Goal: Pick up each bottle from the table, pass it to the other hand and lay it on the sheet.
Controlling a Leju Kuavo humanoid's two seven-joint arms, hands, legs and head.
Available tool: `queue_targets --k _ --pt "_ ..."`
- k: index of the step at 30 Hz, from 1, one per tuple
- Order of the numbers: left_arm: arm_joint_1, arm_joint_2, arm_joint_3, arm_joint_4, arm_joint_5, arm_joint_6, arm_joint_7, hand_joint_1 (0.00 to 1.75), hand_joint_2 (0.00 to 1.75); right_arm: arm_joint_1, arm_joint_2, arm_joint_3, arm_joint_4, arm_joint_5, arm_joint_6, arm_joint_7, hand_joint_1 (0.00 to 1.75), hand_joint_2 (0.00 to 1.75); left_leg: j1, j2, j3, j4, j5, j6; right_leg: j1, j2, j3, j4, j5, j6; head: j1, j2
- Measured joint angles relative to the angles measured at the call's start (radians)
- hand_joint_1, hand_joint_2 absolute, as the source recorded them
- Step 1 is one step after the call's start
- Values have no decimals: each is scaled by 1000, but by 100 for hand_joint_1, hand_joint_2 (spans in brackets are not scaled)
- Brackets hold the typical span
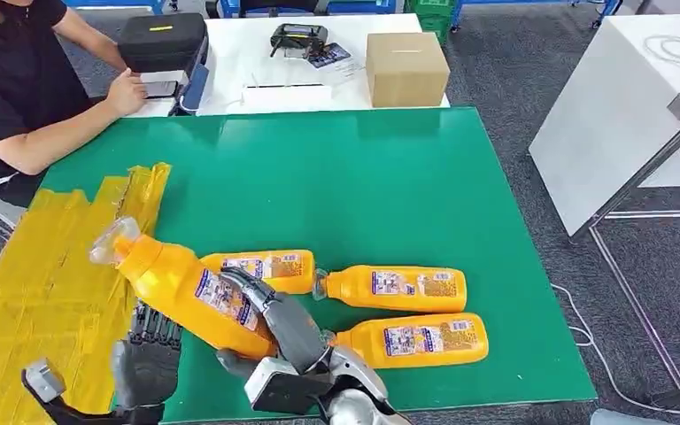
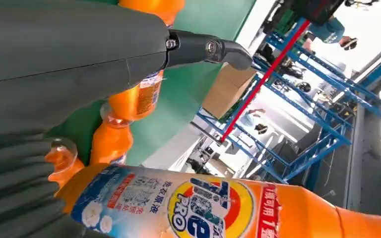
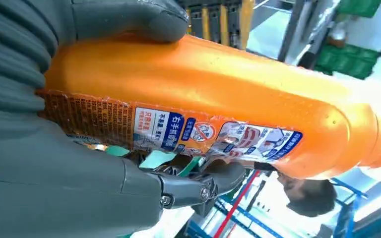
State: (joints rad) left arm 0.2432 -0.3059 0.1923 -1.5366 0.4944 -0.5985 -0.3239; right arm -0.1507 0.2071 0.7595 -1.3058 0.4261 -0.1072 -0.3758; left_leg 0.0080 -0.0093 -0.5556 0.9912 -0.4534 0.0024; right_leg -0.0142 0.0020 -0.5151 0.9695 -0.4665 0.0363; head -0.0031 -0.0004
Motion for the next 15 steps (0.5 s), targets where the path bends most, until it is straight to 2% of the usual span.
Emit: queue_targets --k 15 --pt "11 0 16 13 1 -30 5 0 175 1 8 -7 -3 6 12 -9 175 175 0 0 -1 0 0 0 0 0 0 0 0 0 0 0"
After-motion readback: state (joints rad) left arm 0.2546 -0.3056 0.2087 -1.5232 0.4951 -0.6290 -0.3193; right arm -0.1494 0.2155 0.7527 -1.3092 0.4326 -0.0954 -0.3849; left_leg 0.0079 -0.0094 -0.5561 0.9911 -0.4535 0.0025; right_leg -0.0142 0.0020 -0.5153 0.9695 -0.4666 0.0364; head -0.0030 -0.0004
